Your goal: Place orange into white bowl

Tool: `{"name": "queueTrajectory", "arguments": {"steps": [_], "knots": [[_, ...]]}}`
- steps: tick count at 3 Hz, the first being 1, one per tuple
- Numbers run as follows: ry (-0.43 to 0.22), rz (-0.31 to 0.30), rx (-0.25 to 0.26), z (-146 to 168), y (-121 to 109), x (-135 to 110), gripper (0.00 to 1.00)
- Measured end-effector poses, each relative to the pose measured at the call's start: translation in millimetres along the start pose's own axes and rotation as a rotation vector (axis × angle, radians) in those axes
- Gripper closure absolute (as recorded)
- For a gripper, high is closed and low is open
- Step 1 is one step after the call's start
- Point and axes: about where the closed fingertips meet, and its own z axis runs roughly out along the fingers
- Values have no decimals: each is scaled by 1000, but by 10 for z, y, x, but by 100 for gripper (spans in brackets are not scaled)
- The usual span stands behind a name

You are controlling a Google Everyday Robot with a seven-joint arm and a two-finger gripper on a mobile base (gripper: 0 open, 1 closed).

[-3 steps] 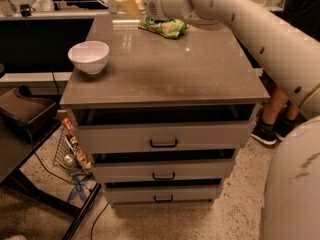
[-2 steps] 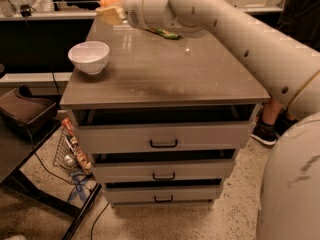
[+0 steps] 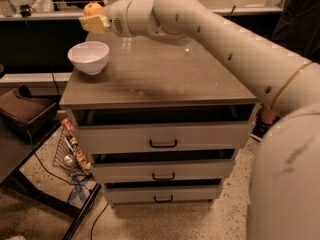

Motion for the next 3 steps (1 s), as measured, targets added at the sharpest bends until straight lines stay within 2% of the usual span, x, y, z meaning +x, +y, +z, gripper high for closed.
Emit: {"name": "queueTrajectory", "arguments": {"steps": [2, 3], "knots": [[72, 80, -47, 378, -127, 409, 100], [121, 88, -50, 473, -113, 528, 100]]}}
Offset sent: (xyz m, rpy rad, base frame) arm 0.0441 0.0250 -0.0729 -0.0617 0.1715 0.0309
